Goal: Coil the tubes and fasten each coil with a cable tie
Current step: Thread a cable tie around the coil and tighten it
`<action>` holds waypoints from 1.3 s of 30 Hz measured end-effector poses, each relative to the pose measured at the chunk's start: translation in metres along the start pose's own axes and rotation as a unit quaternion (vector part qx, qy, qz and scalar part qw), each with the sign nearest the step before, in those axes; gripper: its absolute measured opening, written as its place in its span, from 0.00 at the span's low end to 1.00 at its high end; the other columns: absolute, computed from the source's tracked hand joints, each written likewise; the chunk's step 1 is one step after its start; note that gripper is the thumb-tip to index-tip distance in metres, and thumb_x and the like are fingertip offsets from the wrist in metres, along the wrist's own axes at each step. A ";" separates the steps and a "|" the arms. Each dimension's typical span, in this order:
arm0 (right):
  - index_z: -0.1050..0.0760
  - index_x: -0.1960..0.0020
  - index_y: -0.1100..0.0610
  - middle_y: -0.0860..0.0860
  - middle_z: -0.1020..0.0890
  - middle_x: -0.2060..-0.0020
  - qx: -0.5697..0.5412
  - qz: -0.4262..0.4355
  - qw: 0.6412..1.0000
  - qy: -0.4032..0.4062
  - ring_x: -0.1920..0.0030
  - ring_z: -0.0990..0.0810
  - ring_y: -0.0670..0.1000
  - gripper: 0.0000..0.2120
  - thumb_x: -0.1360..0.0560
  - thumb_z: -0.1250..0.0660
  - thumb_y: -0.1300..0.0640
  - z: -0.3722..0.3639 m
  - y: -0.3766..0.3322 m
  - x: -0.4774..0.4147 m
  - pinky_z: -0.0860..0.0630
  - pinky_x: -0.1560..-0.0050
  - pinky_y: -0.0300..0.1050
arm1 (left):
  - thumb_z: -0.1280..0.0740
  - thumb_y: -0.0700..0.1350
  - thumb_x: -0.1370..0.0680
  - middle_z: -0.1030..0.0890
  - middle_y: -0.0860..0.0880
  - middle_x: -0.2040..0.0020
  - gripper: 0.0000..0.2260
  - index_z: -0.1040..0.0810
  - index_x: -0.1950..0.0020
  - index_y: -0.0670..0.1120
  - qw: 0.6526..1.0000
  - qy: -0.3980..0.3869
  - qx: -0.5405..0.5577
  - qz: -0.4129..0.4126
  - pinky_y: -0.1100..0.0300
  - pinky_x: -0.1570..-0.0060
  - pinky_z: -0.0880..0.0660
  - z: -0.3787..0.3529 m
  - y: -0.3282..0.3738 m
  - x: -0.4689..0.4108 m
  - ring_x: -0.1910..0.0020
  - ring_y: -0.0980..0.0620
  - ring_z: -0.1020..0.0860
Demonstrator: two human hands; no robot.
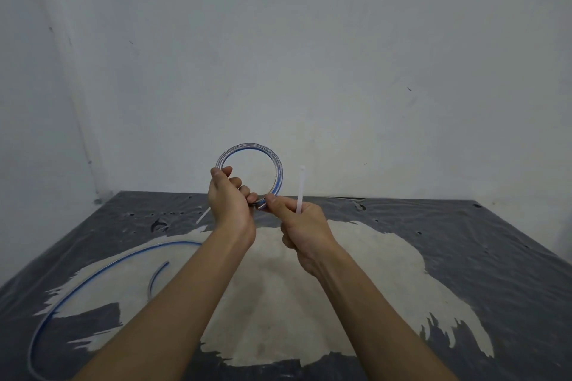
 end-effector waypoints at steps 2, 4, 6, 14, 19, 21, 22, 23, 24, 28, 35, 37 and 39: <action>0.13 0.53 0.57 0.46 0.32 0.79 -0.009 0.008 1.000 0.024 0.75 0.46 0.48 0.12 0.25 0.27 0.48 0.000 0.000 0.002 0.45 0.75 0.42 | 0.47 0.53 0.16 0.38 0.51 0.69 0.14 0.28 0.53 0.47 1.000 -0.002 -0.009 -0.006 0.63 0.77 0.38 -0.002 0.000 0.001 0.78 0.57 0.40; 0.13 0.52 0.57 0.43 0.26 0.79 -0.028 0.013 0.998 0.047 0.77 0.43 0.45 0.11 0.25 0.27 0.49 0.001 -0.001 0.003 0.42 0.75 0.39 | 0.47 0.53 0.16 0.37 0.51 0.68 0.14 0.29 0.53 0.47 1.000 0.001 -0.017 -0.015 0.62 0.74 0.34 -0.003 -0.001 0.003 0.77 0.56 0.38; 0.14 0.52 0.58 0.42 0.23 0.78 -0.054 0.020 0.996 0.072 0.80 0.35 0.41 0.10 0.24 0.27 0.51 0.001 -0.003 0.003 0.39 0.72 0.35 | 0.47 0.53 0.16 0.36 0.50 0.68 0.14 0.30 0.54 0.46 1.000 0.012 -0.012 -0.009 0.59 0.68 0.29 -0.004 -0.004 0.005 0.76 0.55 0.34; 0.16 0.52 0.57 0.48 0.19 0.67 -0.047 -0.007 0.990 0.129 0.72 0.28 0.43 0.06 0.23 0.28 0.54 -0.002 -0.013 -0.001 0.35 0.73 0.36 | 0.48 0.52 0.16 0.31 0.49 0.68 0.14 0.32 0.55 0.47 0.997 0.047 0.035 0.048 0.58 0.62 0.27 0.004 -0.030 0.010 0.70 0.52 0.28; 0.20 0.60 0.52 0.48 0.19 0.68 -0.037 0.010 0.987 0.156 0.69 0.23 0.43 0.10 0.20 0.33 0.56 -0.003 -0.014 0.002 0.34 0.72 0.35 | 0.48 0.54 0.16 0.29 0.53 0.68 0.15 0.32 0.57 0.49 0.998 0.037 -0.015 0.048 0.58 0.56 0.29 0.000 -0.035 0.014 0.64 0.53 0.25; 0.21 0.57 0.49 0.49 0.18 0.64 -0.057 -0.002 0.986 0.157 0.67 0.23 0.44 0.09 0.19 0.35 0.54 -0.004 -0.012 0.001 0.33 0.71 0.37 | 0.48 0.55 0.16 0.26 0.53 0.64 0.14 0.30 0.56 0.51 0.998 0.023 -0.036 0.052 0.55 0.51 0.29 -0.001 -0.038 0.016 0.59 0.53 0.24; 0.21 0.55 0.48 0.50 0.17 0.61 -0.071 -0.009 0.985 0.157 0.66 0.24 0.45 0.07 0.18 0.35 0.52 -0.005 -0.010 0.001 0.33 0.70 0.38 | 0.48 0.55 0.17 0.24 0.53 0.62 0.14 0.29 0.55 0.52 0.997 0.017 -0.050 0.053 0.53 0.48 0.30 -0.002 -0.039 0.016 0.57 0.53 0.24; 0.21 0.53 0.48 0.51 0.16 0.59 -0.083 -0.012 0.983 0.161 0.66 0.25 0.46 0.06 0.19 0.35 0.51 -0.005 -0.009 0.001 0.33 0.71 0.39 | 0.48 0.56 0.17 0.23 0.53 0.60 0.14 0.28 0.54 0.52 0.996 0.009 -0.069 0.054 0.52 0.46 0.30 -0.003 -0.039 0.016 0.56 0.52 0.23; 0.20 0.54 0.48 0.52 0.16 0.59 -0.088 -0.006 0.981 0.171 0.67 0.26 0.46 0.07 0.19 0.35 0.51 -0.003 -0.008 -0.001 0.34 0.71 0.39 | 0.48 0.56 0.17 0.21 0.53 0.58 0.14 0.28 0.55 0.52 0.994 -0.003 -0.092 0.056 0.50 0.44 0.30 -0.004 -0.039 0.015 0.54 0.52 0.22; 0.18 0.52 0.51 0.51 0.17 0.62 -0.076 0.055 0.969 0.227 0.62 0.22 0.48 0.07 0.19 0.35 0.56 0.019 -0.012 -0.009 0.28 0.63 0.39 | 0.44 0.50 0.17 0.19 0.50 0.50 0.12 0.24 0.54 0.51 0.965 -0.087 -0.198 0.150 0.49 0.43 0.32 -0.001 -0.050 0.015 0.48 0.50 0.22; 0.19 0.46 0.54 0.48 0.21 0.66 0.076 0.109 0.982 0.134 0.65 0.24 0.43 0.09 0.18 0.38 0.61 0.045 -0.019 -0.014 0.27 0.60 0.34 | 0.38 0.50 0.19 0.18 0.50 0.44 0.11 0.23 0.42 0.46 0.925 -0.134 -0.315 0.168 0.50 0.47 0.25 0.006 -0.035 0.004 0.51 0.49 0.19; 0.19 0.50 0.50 0.47 0.21 0.67 0.103 0.125 0.985 0.068 0.69 0.25 0.38 0.11 0.18 0.38 0.62 0.044 -0.025 -0.013 0.28 0.64 0.29 | 0.39 0.57 0.20 0.18 0.51 0.47 0.14 0.23 0.42 0.49 0.892 -0.183 -0.402 0.101 0.50 0.47 0.23 -0.002 -0.022 0.003 0.53 0.51 0.18; 0.19 0.48 0.49 0.47 0.21 0.67 0.121 0.131 0.983 0.048 0.70 0.25 0.36 0.10 0.17 0.38 0.61 0.051 -0.028 -0.015 0.28 0.64 0.28 | 0.40 0.60 0.20 0.17 0.52 0.54 0.17 0.21 0.45 0.49 0.872 -0.225 -0.432 0.053 0.53 0.53 0.22 -0.009 -0.013 0.005 0.61 0.52 0.18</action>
Point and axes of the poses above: each hand's wrist, its own x-axis away from the middle knuckle, its own z-axis out of the back of the hand, y = z × x, the point moved 7 cm from there along -x, towards the middle knuckle
